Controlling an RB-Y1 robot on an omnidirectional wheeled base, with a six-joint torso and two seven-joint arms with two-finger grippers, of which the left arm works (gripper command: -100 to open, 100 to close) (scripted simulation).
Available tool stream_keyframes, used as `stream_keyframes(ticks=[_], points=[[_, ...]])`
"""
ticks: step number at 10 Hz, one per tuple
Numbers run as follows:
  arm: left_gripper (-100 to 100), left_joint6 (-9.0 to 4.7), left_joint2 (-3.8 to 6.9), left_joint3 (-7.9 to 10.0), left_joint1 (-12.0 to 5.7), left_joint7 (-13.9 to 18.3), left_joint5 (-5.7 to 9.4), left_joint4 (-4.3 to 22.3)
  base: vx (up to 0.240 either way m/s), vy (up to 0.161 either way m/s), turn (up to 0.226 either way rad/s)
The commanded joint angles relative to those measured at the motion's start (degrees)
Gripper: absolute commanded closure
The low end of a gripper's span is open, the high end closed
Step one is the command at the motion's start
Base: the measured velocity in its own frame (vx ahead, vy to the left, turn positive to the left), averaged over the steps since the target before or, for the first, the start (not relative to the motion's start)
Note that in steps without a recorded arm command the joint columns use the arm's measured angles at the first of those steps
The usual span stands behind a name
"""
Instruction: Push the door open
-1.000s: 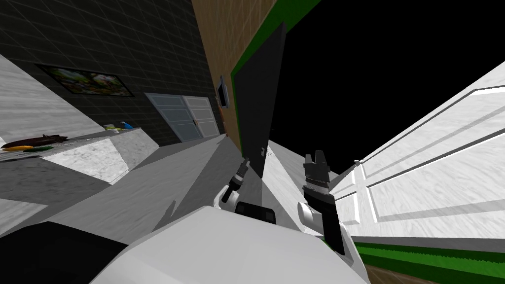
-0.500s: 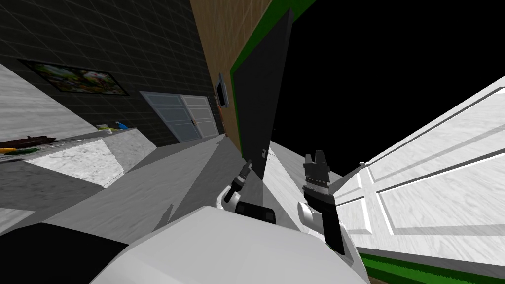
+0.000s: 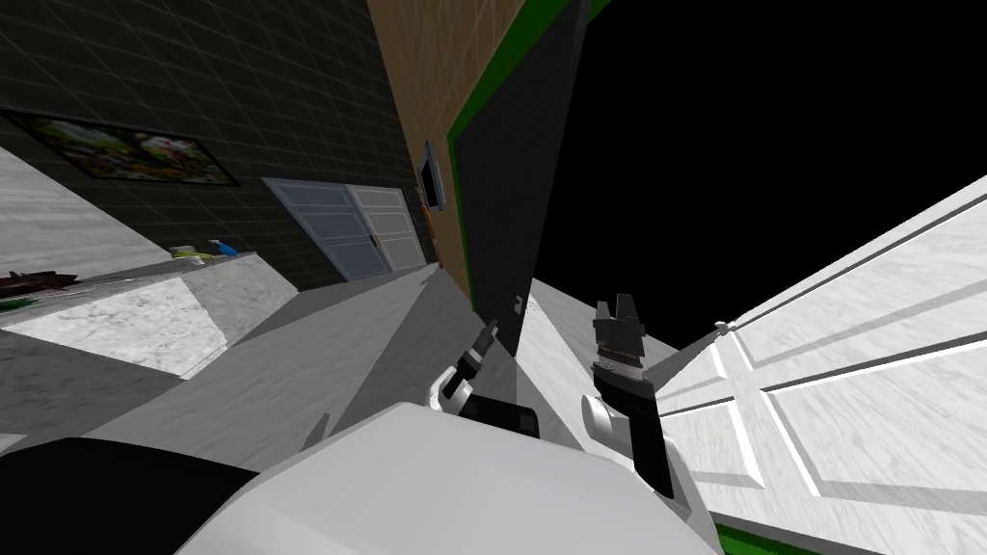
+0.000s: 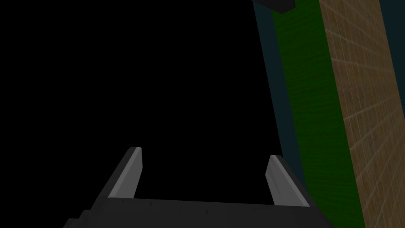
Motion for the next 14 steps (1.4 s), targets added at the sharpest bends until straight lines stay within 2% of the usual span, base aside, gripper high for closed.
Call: stream_keyframes(ticks=[1,7,8,14], points=[[-100,-0.28,-0.27,-0.61,-1.07,0.62,-0.37,2.50,0.098,0.049,-0.021],[-100,-1.58,-0.96,-2.81,-4.04,2.70,-1.67,10.64,0.092,0.051,-0.020],[-100,-1.98,-1.23,-3.50,-4.98,3.35,-2.08,13.20,0.134,0.074,-0.023],[-100,-3.05,-2.12,-5.32,-7.44,5.06,-3.16,19.96,0.102,0.052,-0.018]])
